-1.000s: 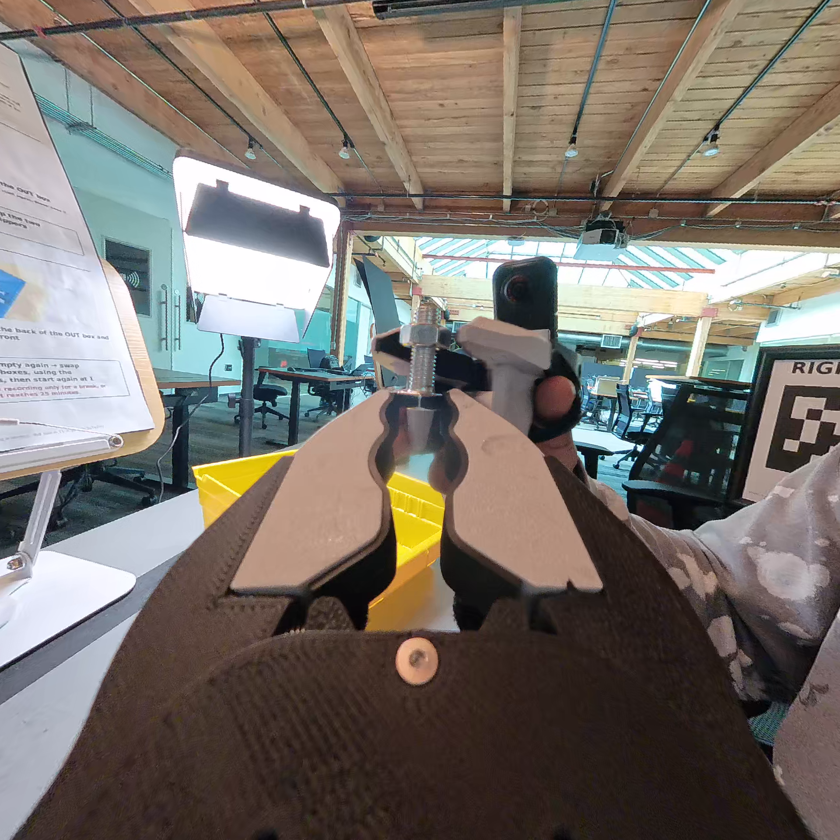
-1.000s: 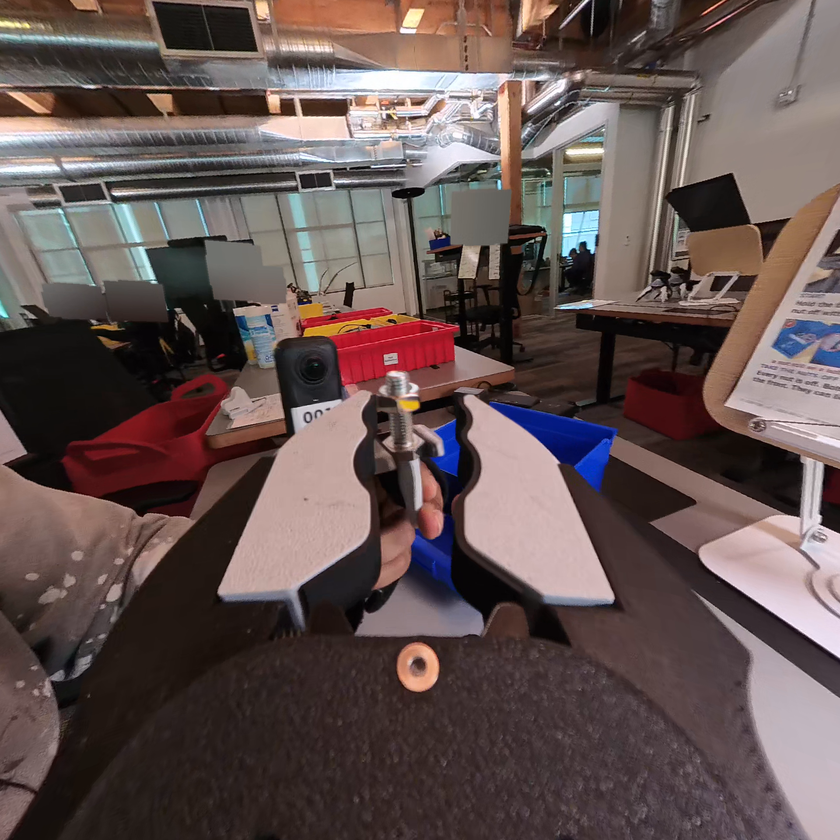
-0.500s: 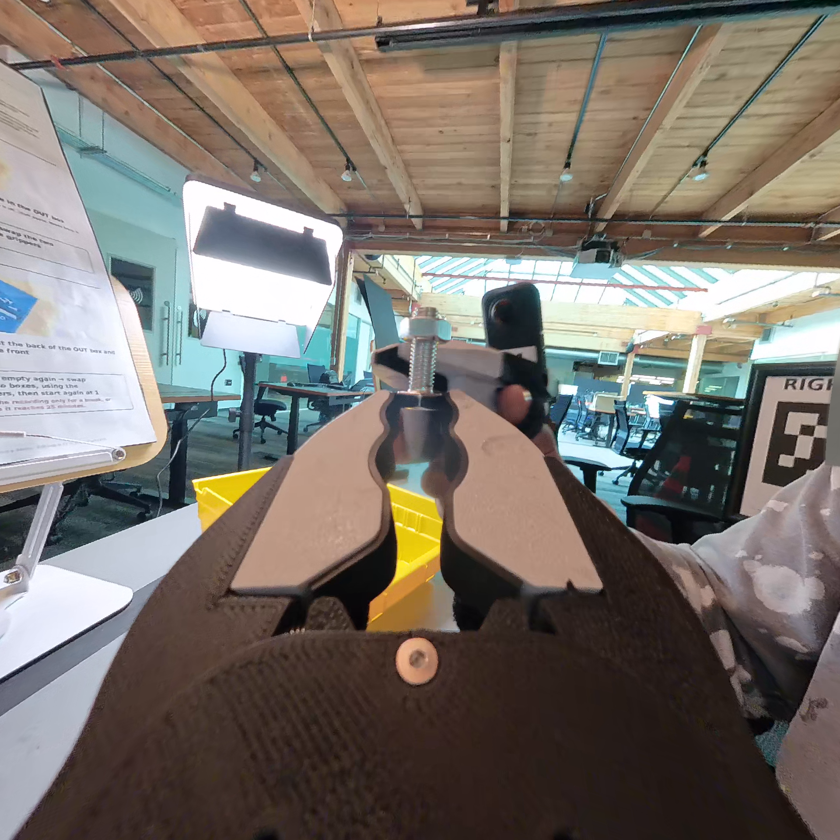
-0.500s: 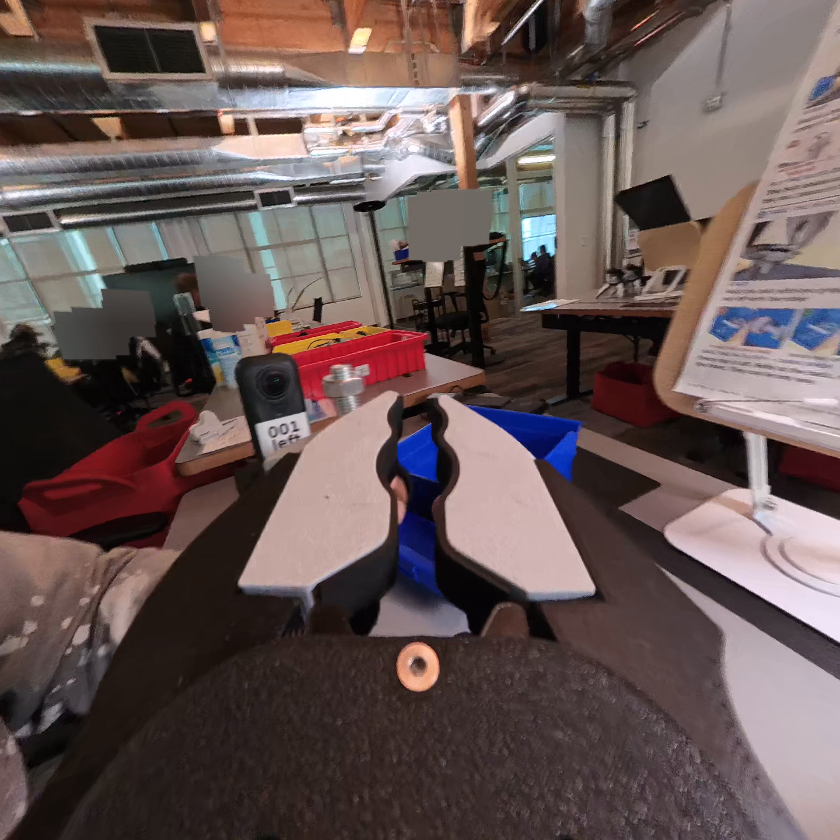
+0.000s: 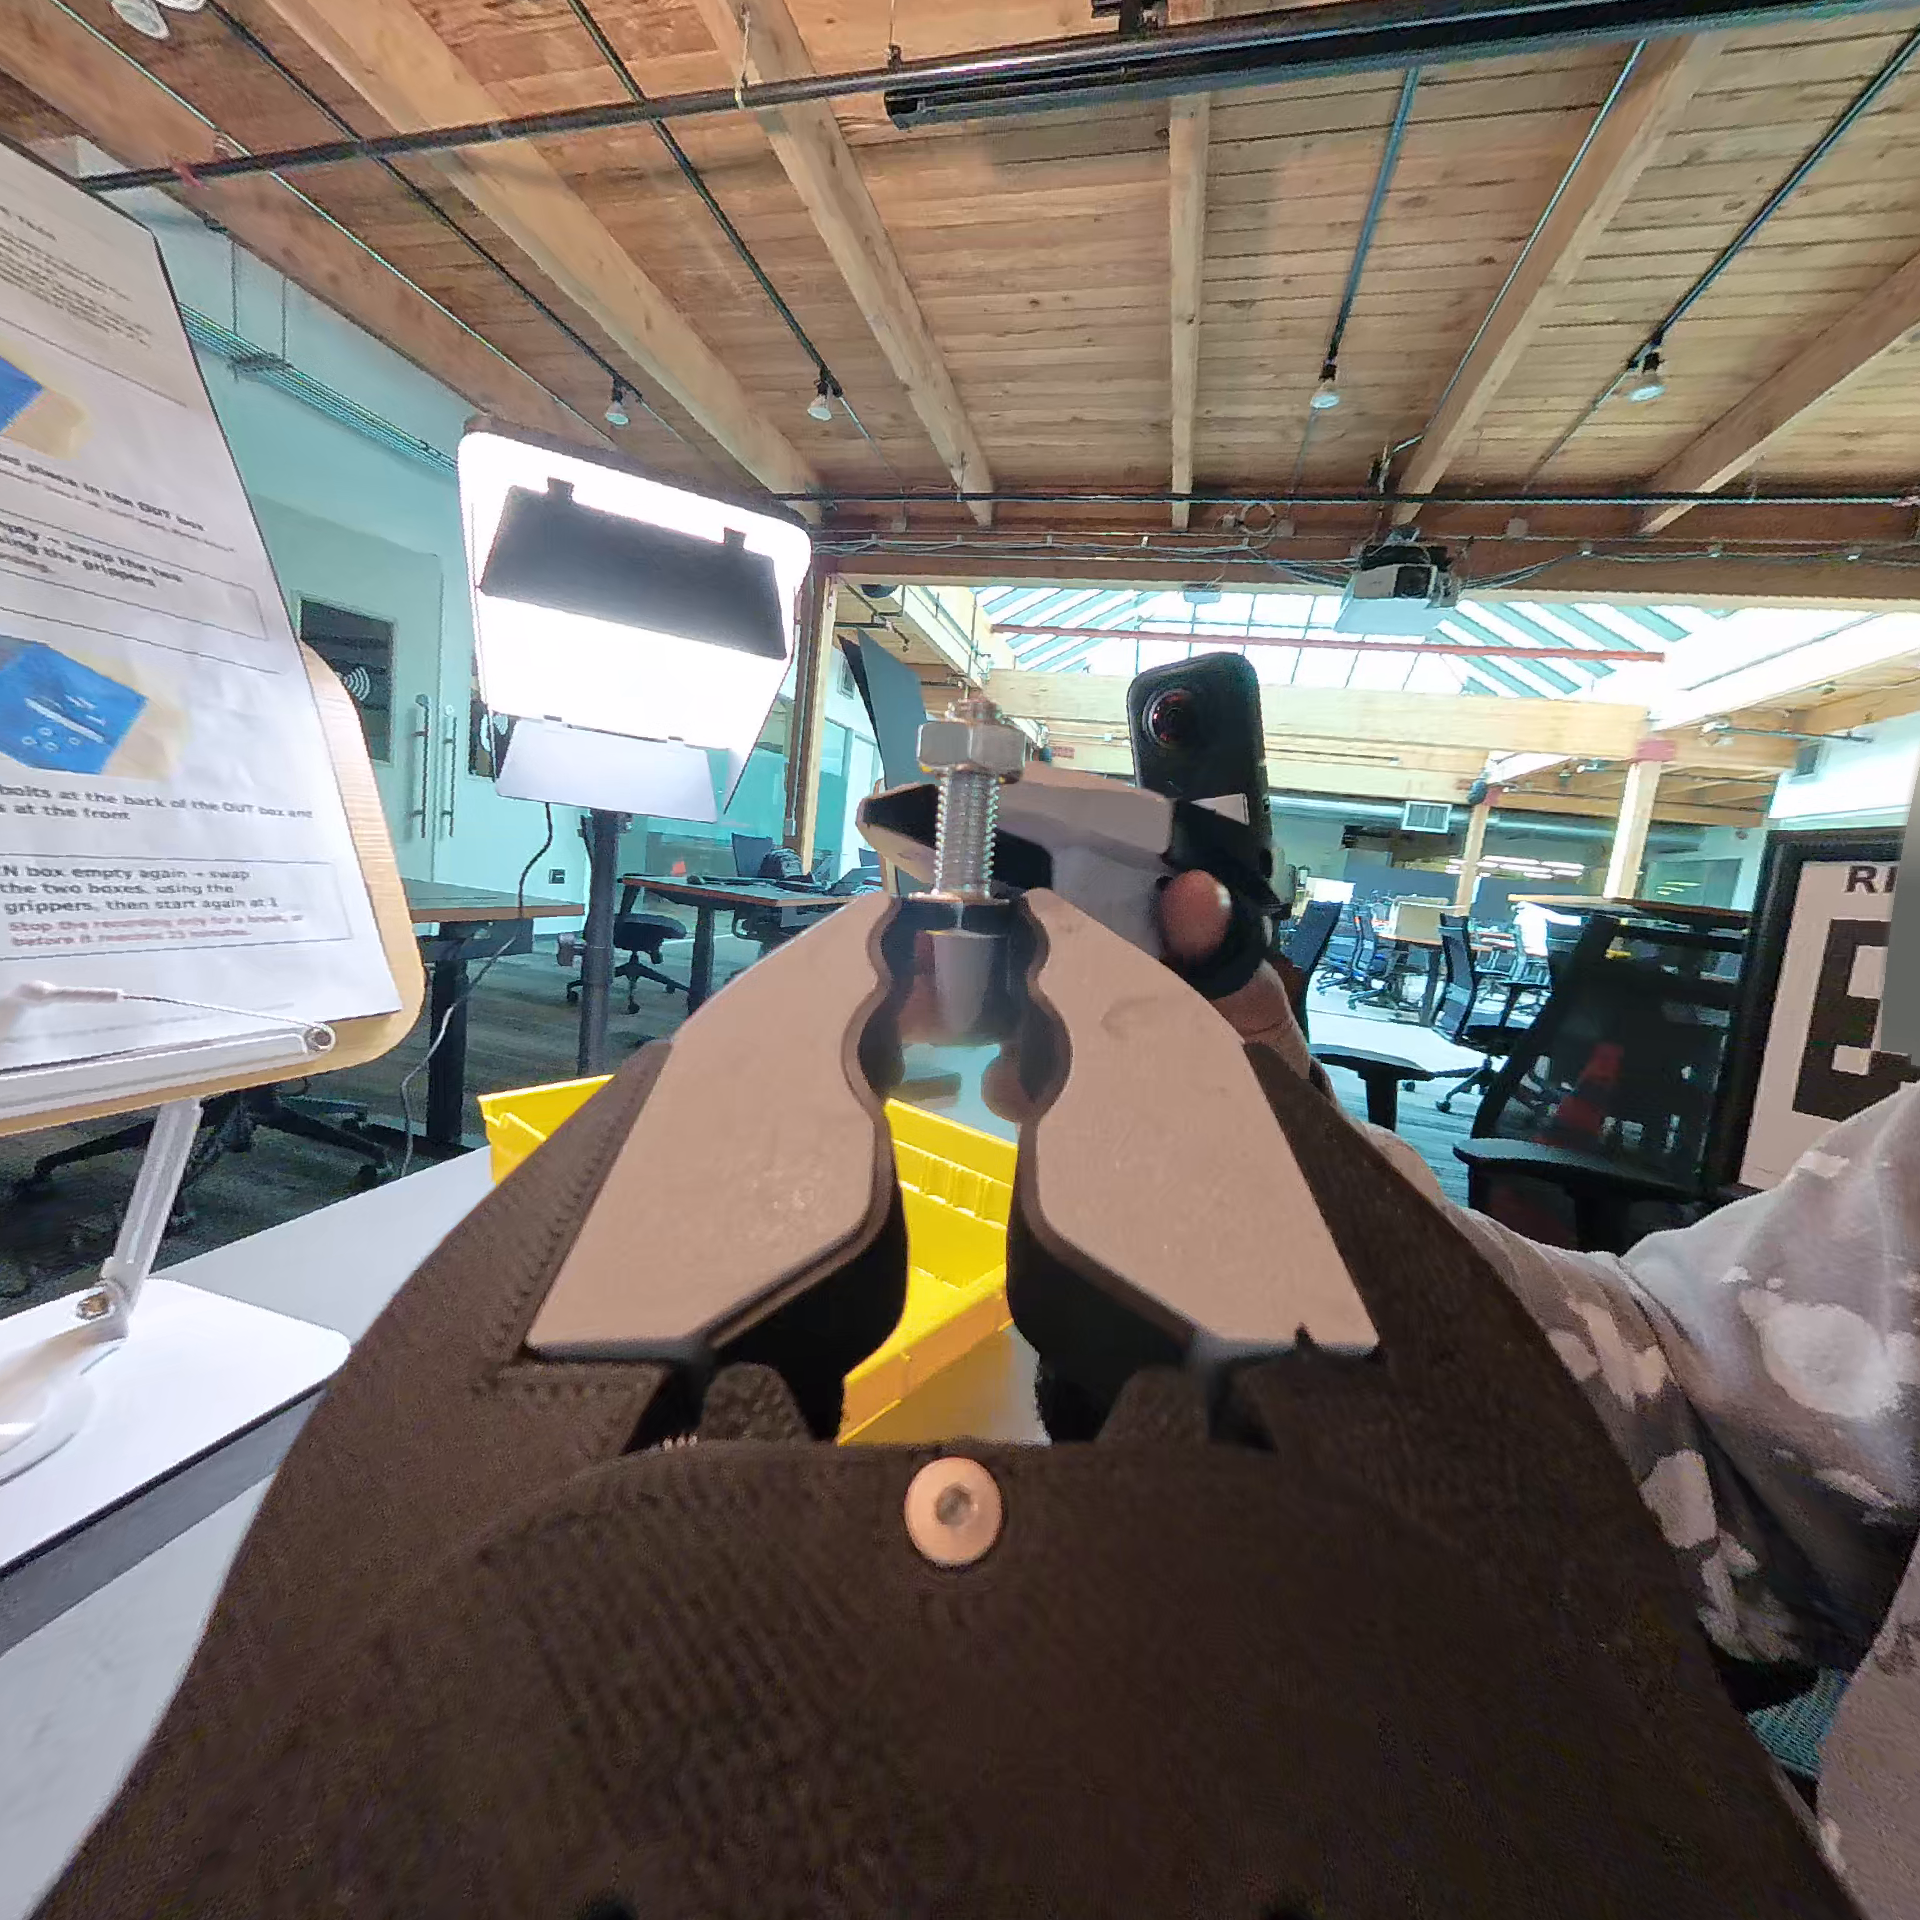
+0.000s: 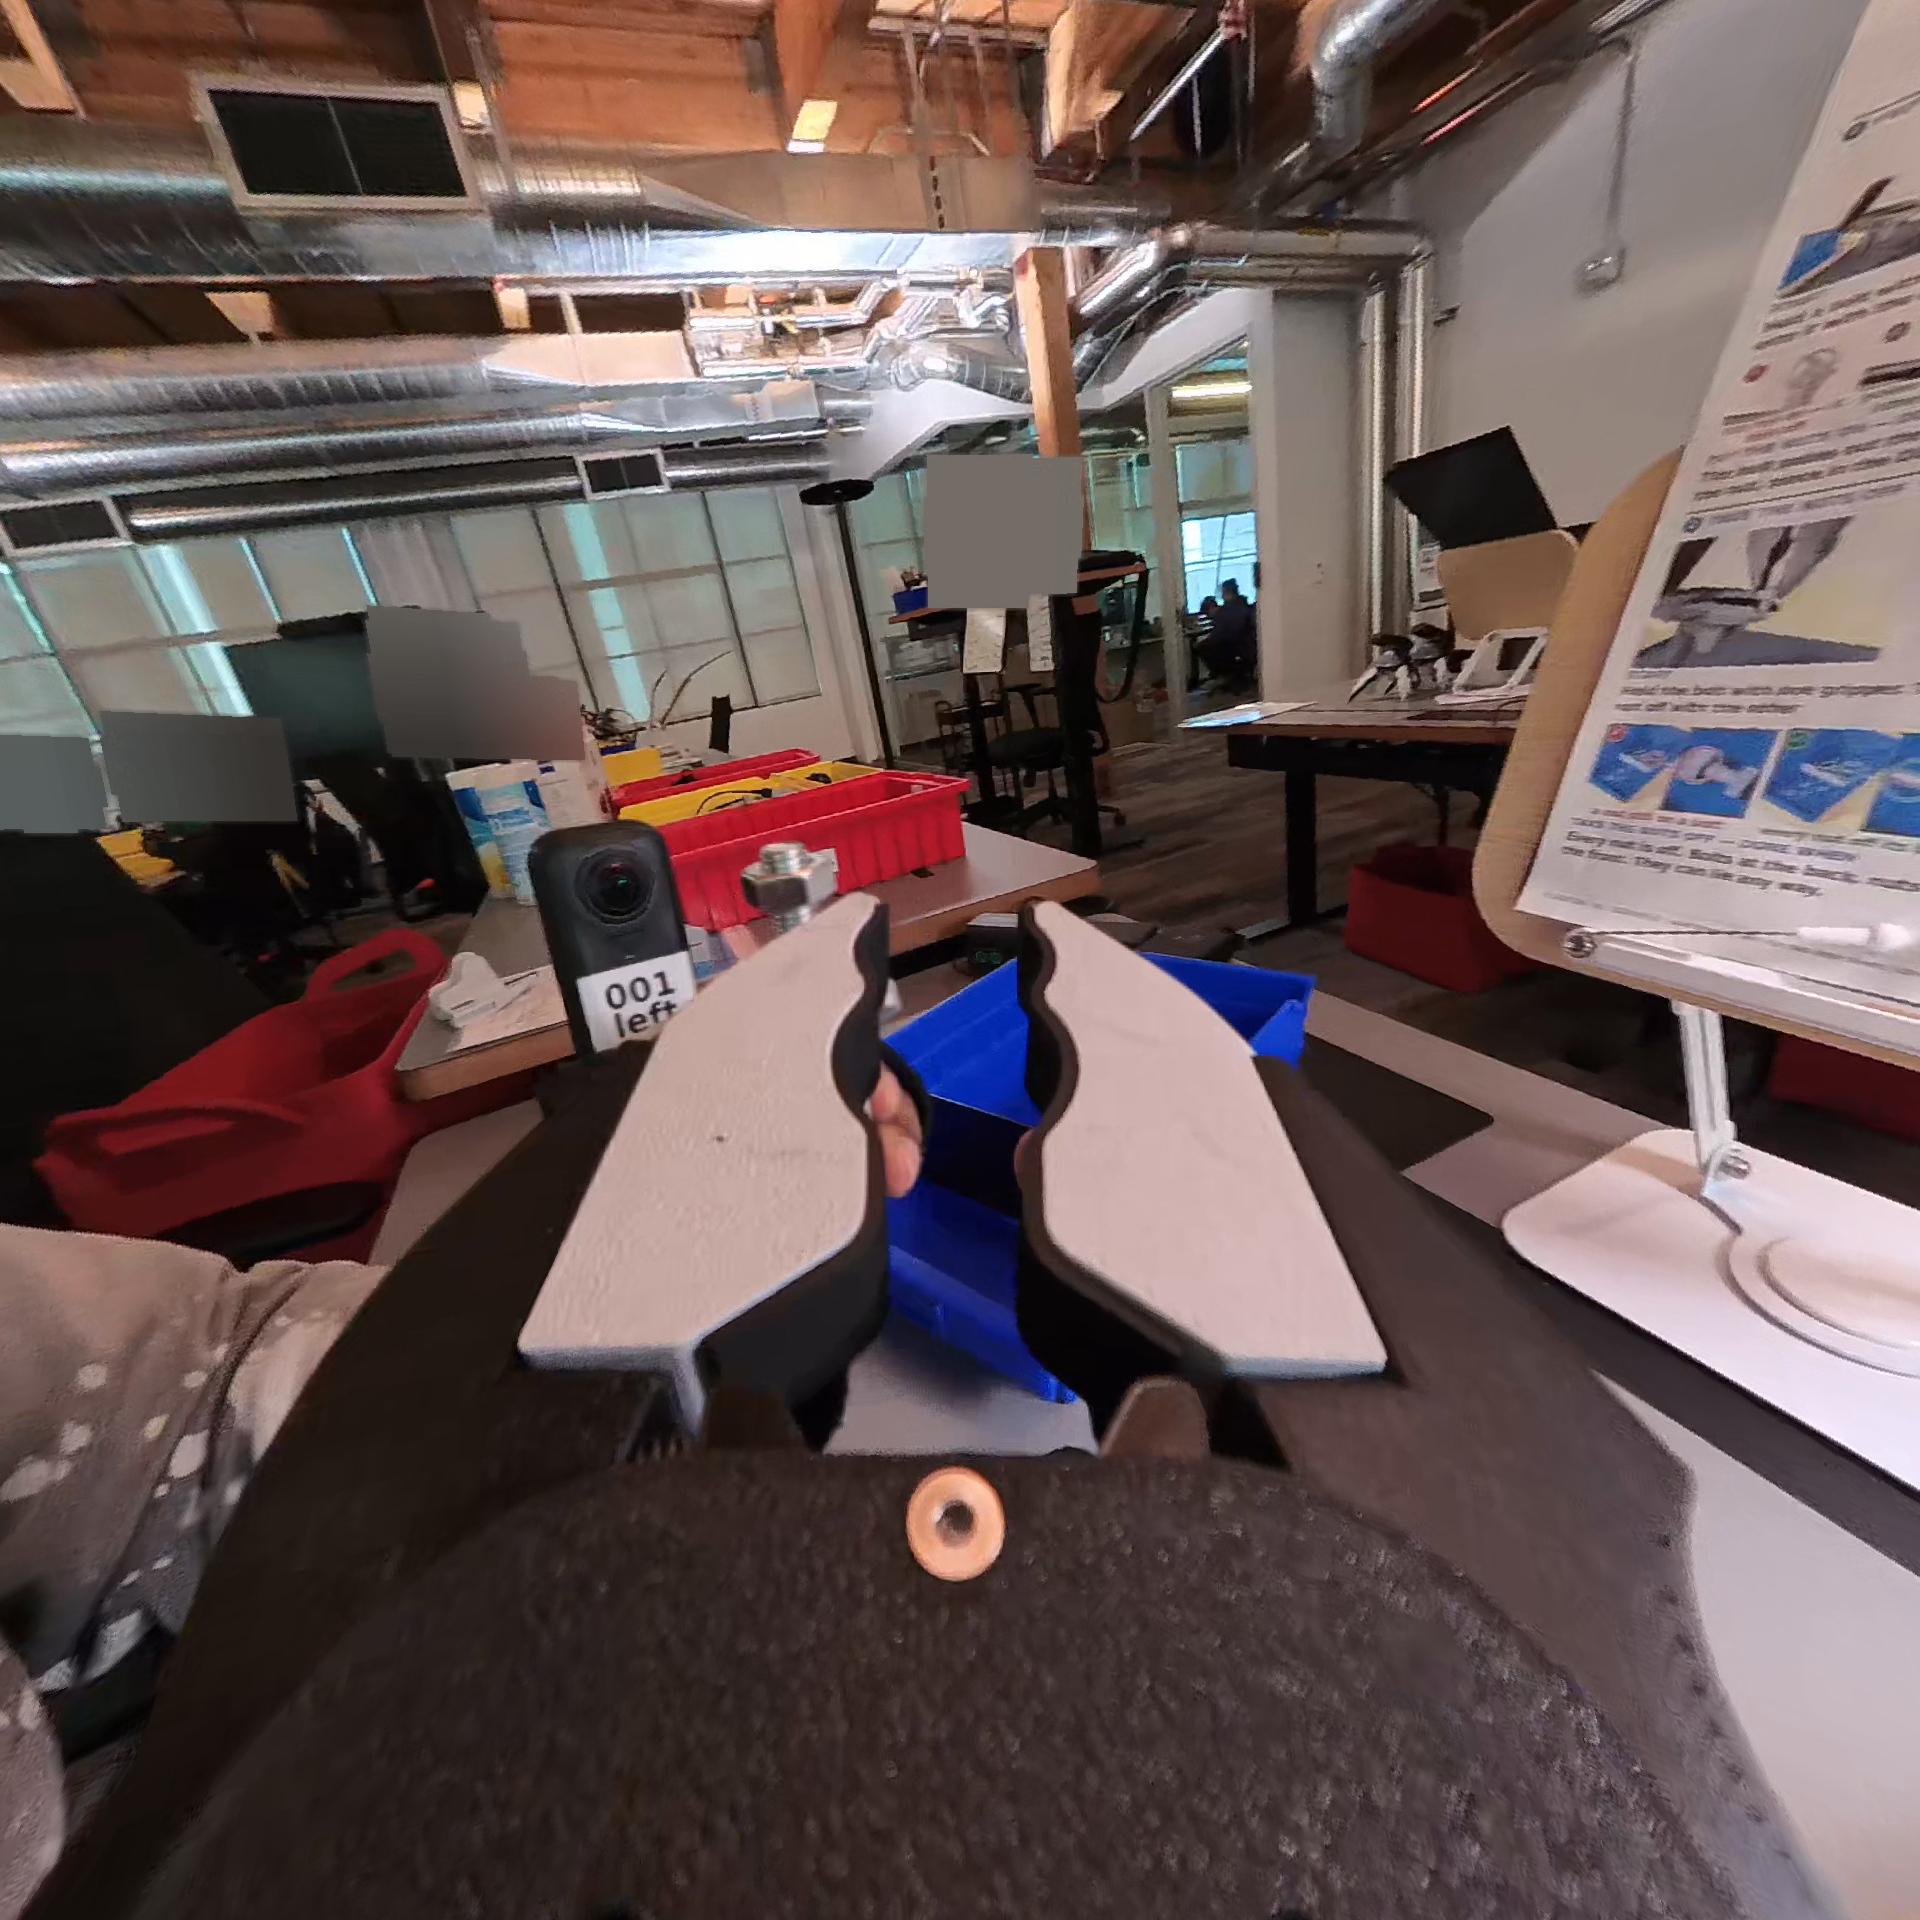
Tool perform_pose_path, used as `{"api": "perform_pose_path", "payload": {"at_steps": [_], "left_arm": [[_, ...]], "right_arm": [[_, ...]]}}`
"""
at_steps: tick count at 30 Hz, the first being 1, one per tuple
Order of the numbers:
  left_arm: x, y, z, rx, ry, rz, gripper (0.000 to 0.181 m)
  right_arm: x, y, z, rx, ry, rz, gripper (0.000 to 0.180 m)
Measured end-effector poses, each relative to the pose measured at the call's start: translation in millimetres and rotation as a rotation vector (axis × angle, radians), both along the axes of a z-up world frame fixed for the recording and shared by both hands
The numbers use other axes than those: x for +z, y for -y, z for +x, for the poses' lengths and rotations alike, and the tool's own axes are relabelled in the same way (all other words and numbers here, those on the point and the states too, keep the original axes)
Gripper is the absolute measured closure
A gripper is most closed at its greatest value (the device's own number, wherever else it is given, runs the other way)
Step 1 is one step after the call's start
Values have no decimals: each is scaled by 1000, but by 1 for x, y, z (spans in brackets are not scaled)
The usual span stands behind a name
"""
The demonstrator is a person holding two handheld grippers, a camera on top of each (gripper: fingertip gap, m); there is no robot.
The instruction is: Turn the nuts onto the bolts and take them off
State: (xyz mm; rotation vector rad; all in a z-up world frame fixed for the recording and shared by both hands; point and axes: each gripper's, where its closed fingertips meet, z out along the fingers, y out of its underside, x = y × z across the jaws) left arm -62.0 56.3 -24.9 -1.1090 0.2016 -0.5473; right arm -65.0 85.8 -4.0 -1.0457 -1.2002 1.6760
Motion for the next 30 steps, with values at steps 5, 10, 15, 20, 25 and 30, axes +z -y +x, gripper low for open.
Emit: {"api": "perform_pose_path", "payload": {"at_steps": [5,10,15,20,25,30], "left_arm": [[-6,-5,5,-3,-5,-19,162],[-1,-1,1,3,14,5,163],[-4,-3,0,17,6,-10,162],[-6,-5,4,20,3,-19,162],[-1,-1,-1,29,10,10,162],[-5,-4,5,21,0,-3,162]], "right_arm": [[0,26,-2,54,-2,44,143],[0,-1,-3,-45,1,1,165],[4,14,0,25,-10,18,147],[-2,21,-5,34,7,37,145],[3,4,0,4,1,-17,154],[1,30,-4,67,9,12,142]]}}
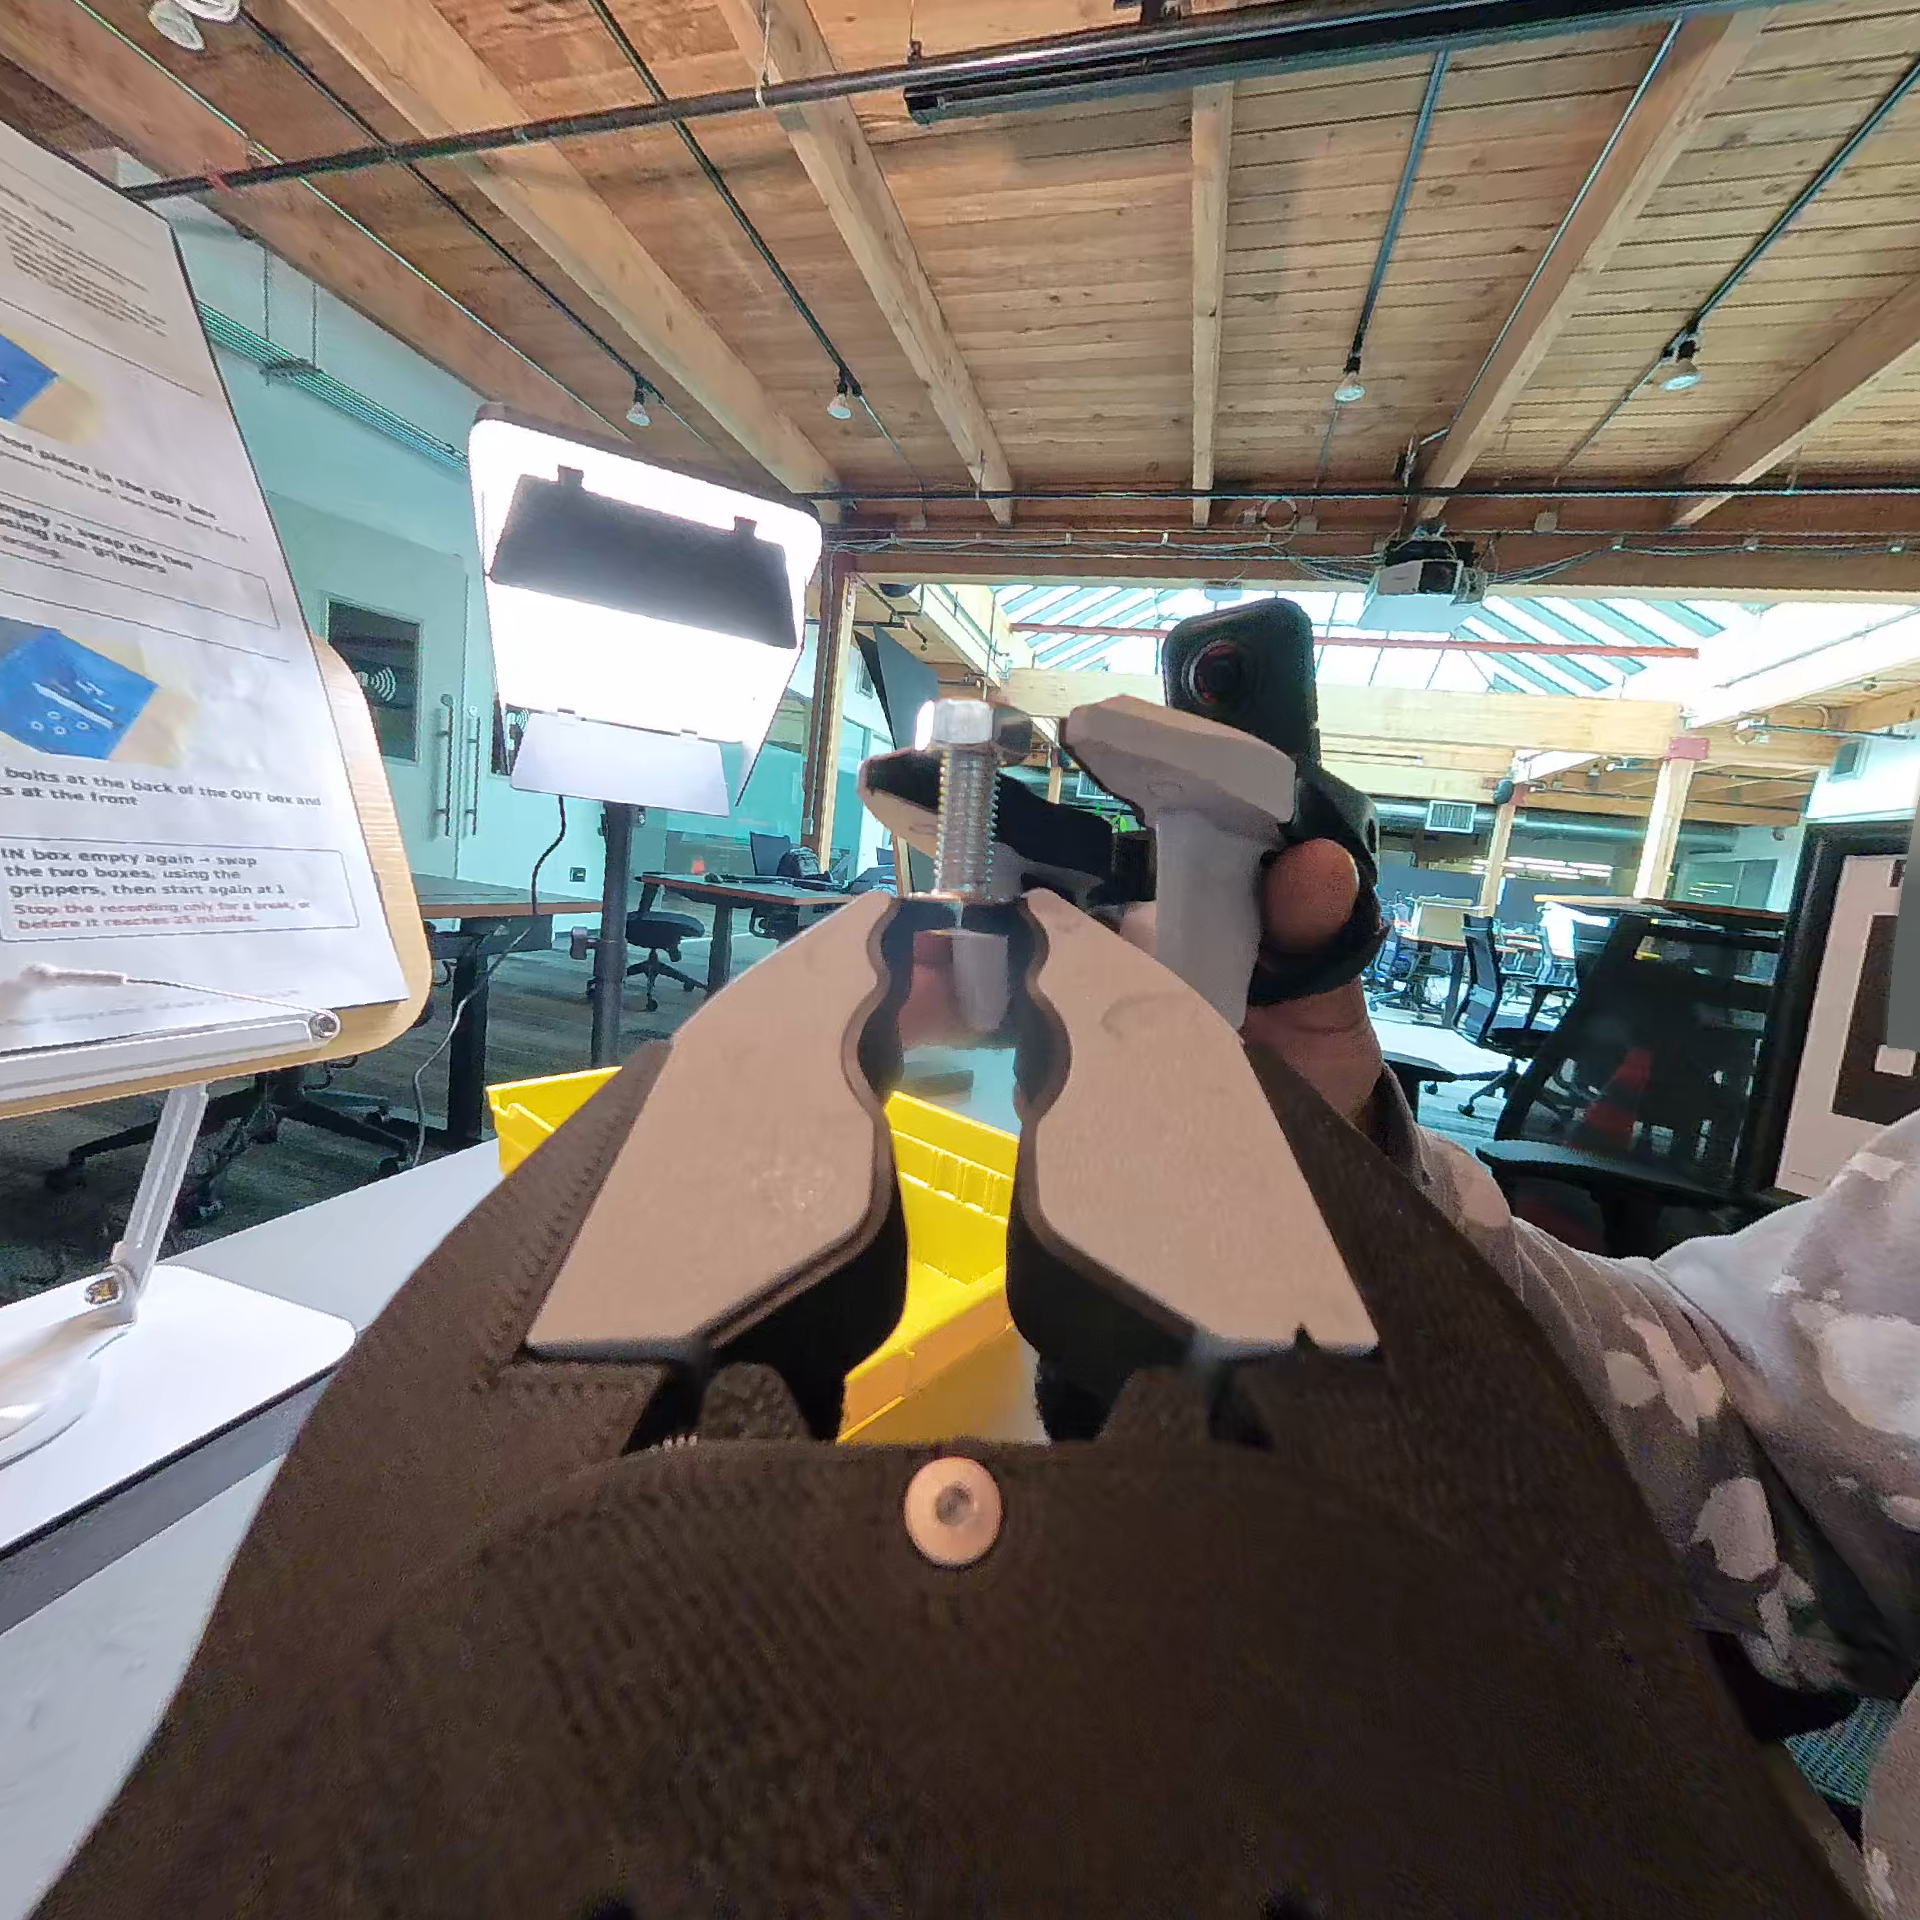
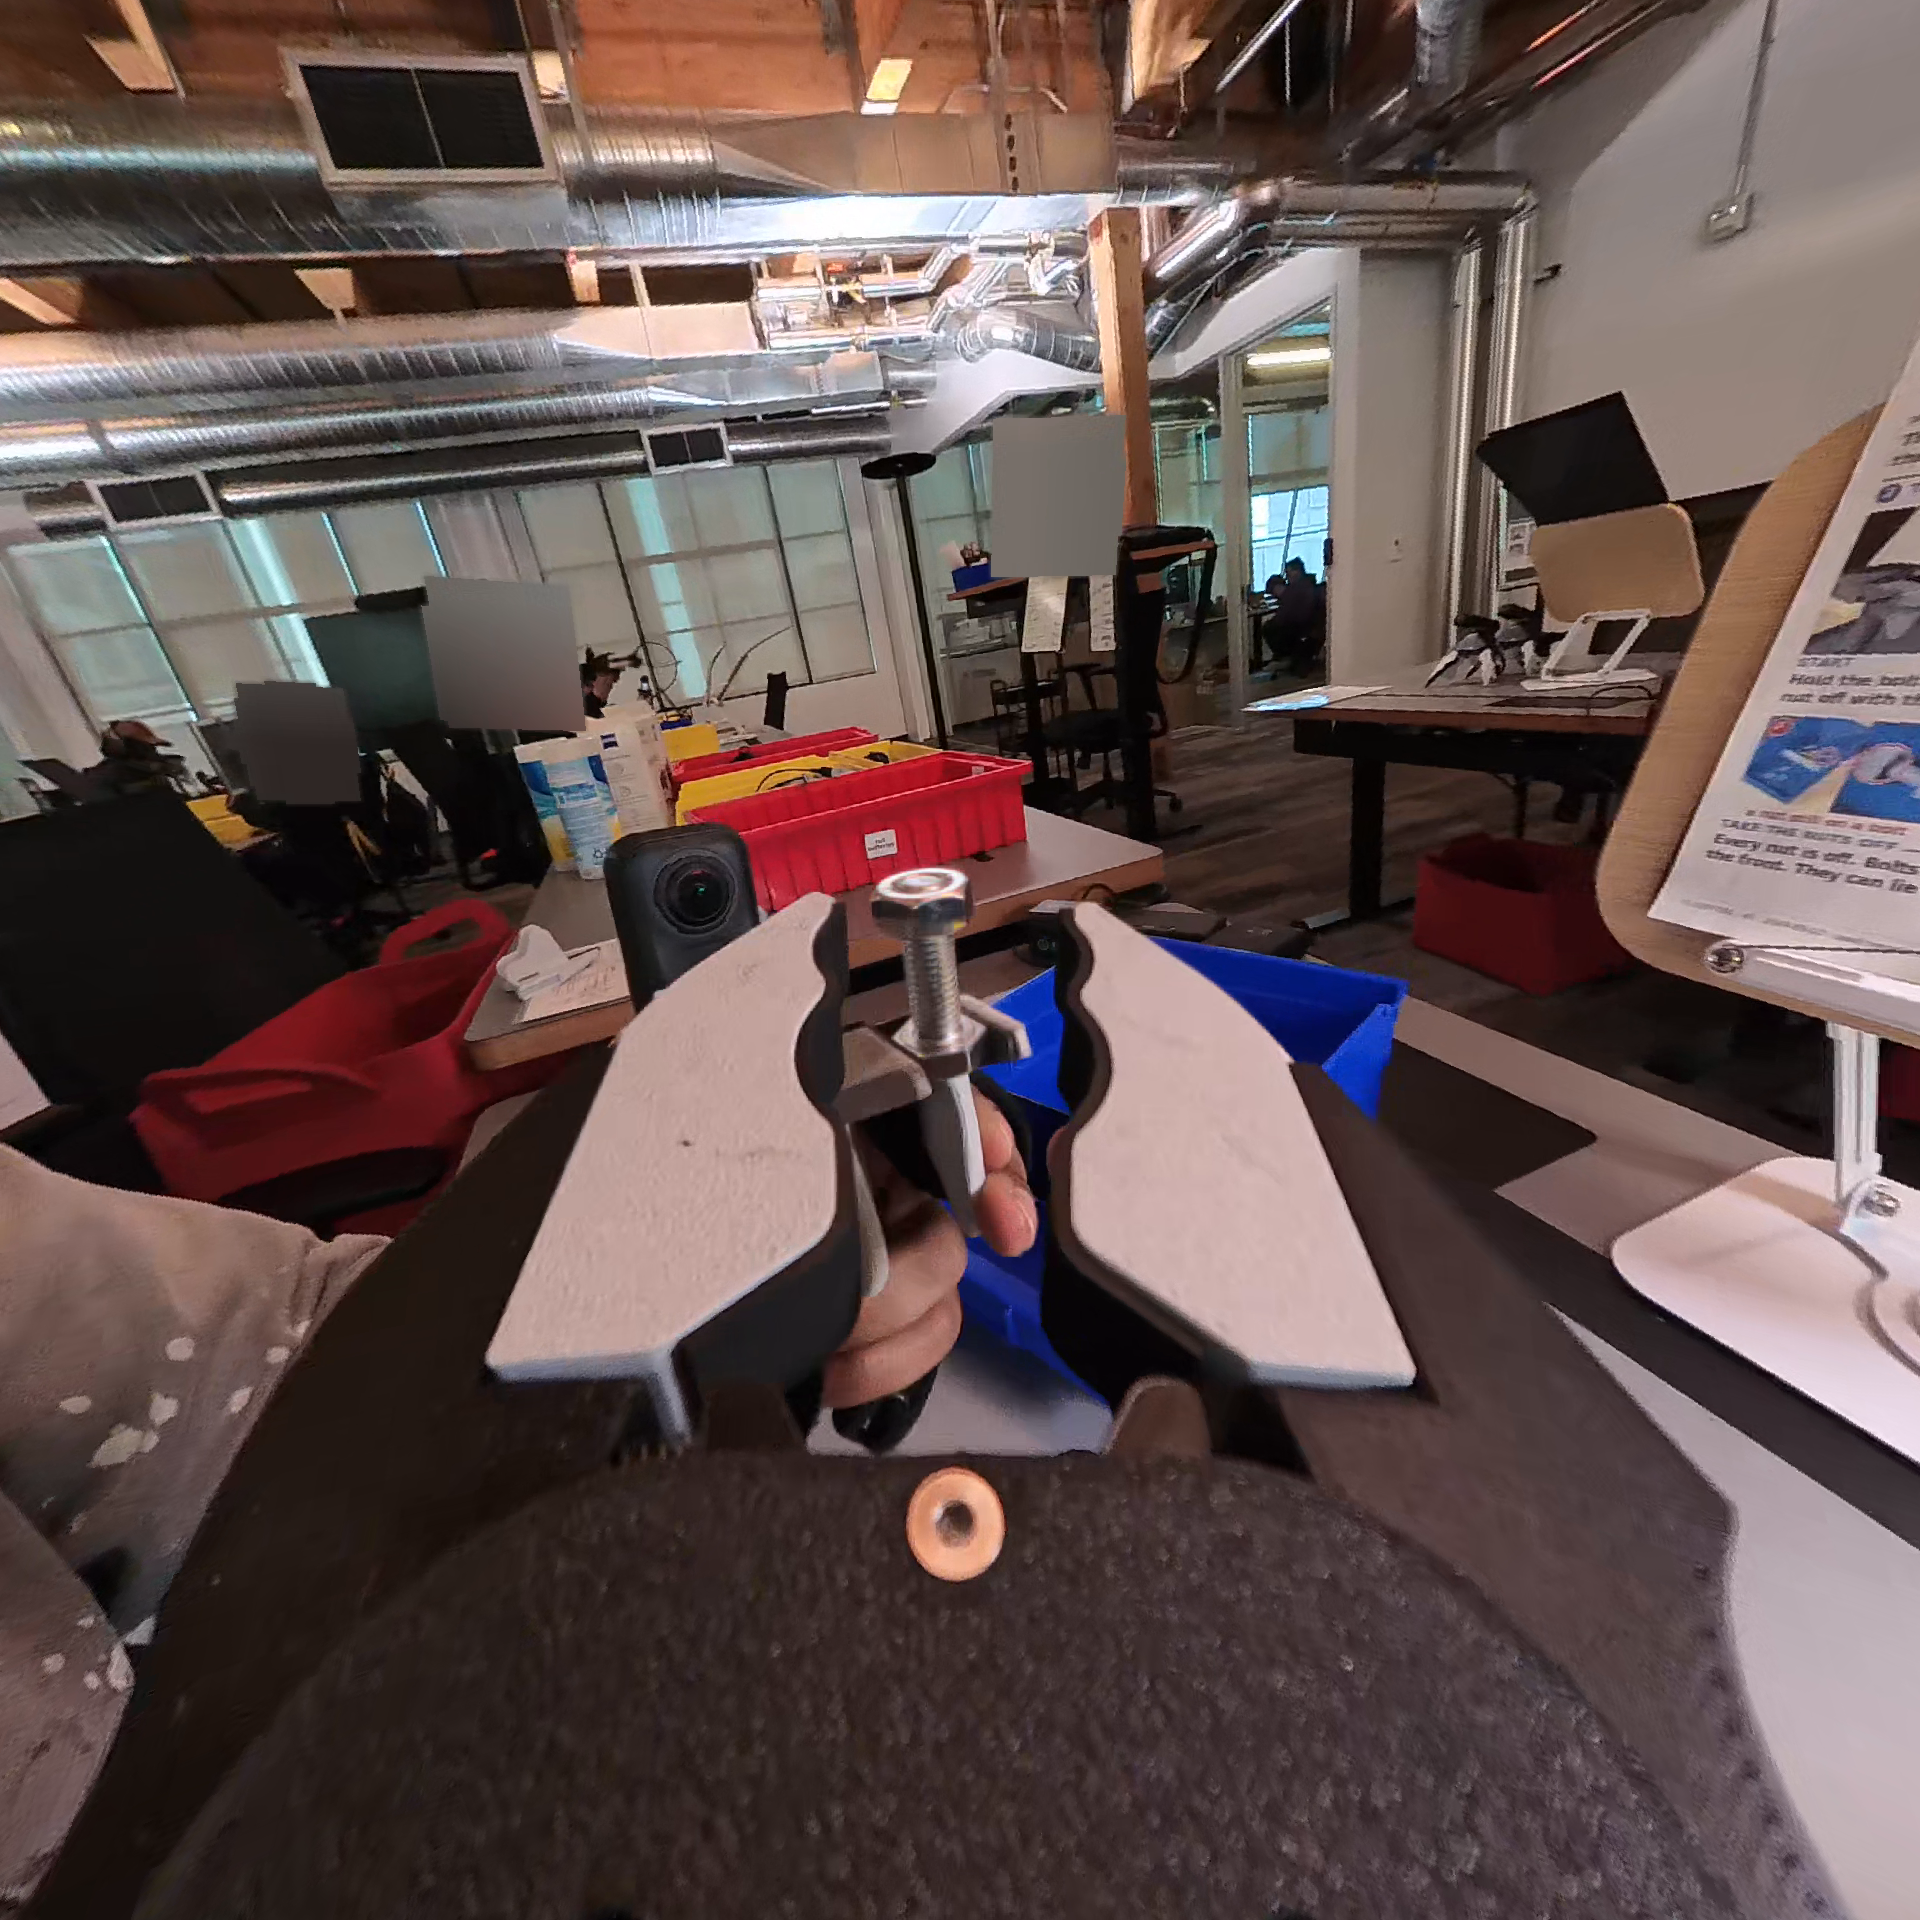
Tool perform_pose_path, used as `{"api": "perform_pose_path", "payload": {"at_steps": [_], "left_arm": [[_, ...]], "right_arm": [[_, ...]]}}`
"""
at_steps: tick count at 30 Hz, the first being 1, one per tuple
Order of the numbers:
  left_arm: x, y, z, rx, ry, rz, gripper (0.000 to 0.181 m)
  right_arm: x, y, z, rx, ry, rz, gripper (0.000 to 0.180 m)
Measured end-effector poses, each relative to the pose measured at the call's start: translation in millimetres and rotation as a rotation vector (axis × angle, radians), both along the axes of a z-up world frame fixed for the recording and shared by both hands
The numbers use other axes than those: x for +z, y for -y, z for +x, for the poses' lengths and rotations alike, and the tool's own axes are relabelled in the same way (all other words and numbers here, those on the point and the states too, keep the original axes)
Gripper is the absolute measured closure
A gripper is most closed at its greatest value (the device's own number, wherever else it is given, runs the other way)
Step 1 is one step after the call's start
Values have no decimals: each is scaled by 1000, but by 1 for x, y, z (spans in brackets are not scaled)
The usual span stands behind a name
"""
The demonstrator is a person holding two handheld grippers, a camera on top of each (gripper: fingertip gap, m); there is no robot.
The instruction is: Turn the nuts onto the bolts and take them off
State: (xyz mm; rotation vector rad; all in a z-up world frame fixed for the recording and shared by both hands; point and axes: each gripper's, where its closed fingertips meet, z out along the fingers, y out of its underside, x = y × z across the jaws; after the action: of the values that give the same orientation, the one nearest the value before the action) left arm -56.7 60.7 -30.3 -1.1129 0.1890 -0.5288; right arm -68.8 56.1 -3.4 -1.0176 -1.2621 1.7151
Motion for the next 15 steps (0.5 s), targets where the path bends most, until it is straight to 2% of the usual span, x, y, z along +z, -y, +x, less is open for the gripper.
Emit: {"api": "perform_pose_path", "payload": {"at_steps": [2,4,5,11,15], "left_arm": [[1,1,1,2,2,2,162],[4,4,-3,-6,15,20,163],[5,4,-4,3,12,19,162],[1,1,0,-1,3,5,162],[1,1,0,0,6,-1,162]], "right_arm": [[0,-5,0,-11,-5,-15,144],[2,-20,1,-52,-4,-48,161],[3,-26,2,-75,-16,-47,162],[3,-3,2,-2,-16,-2,143],[0,-7,0,-6,-6,-13,146]]}}
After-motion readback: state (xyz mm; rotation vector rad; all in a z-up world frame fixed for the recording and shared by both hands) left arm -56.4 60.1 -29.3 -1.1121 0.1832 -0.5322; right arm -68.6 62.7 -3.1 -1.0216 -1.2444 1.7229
